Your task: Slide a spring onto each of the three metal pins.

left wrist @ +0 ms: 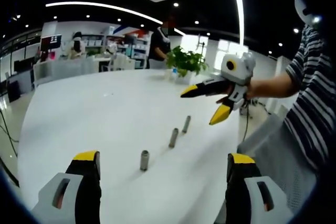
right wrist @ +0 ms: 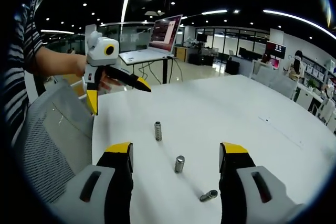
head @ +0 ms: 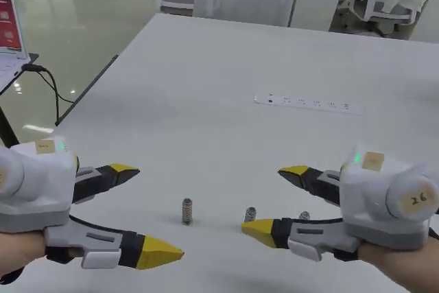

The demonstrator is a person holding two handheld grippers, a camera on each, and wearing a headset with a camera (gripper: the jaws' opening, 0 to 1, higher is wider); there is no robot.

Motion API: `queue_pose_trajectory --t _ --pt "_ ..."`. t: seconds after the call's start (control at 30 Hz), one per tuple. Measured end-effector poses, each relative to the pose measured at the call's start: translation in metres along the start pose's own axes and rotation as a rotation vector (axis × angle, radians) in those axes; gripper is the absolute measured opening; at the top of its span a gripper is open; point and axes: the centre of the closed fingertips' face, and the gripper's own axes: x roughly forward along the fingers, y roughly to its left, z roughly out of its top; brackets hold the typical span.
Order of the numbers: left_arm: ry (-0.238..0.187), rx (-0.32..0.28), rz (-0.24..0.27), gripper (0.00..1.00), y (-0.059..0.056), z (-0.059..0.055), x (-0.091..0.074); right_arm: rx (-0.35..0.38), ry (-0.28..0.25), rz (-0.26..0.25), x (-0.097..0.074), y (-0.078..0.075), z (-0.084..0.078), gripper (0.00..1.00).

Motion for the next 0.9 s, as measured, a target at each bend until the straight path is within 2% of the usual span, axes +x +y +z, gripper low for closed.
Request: queue_pose_trajectory --t 0.13,0.4,0.6,0.9 --pt "-0.005 0.004 0.008 0.98 0.001 0.002 -0.001 0.041 -0.013 -0.023 -0.011 -0.006 -0.008 0.73" --pt "-0.002 0.013 0.017 0.98 0.003 0.004 -0.004 0.080 0.005 -0.070 -0.025 -0.013 -0.030 0.88" --pt "-0.002 0.009 0.028 0.98 0.005 0.003 -0.007 0.093 -0.001 -0.100 -0.031 -0.017 -0.035 0.99" --pt "0.000 -0.003 0.042 0.98 0.003 0.000 -0.008 0.114 0.003 -0.127 -0.038 -0.026 -0.040 0.99"
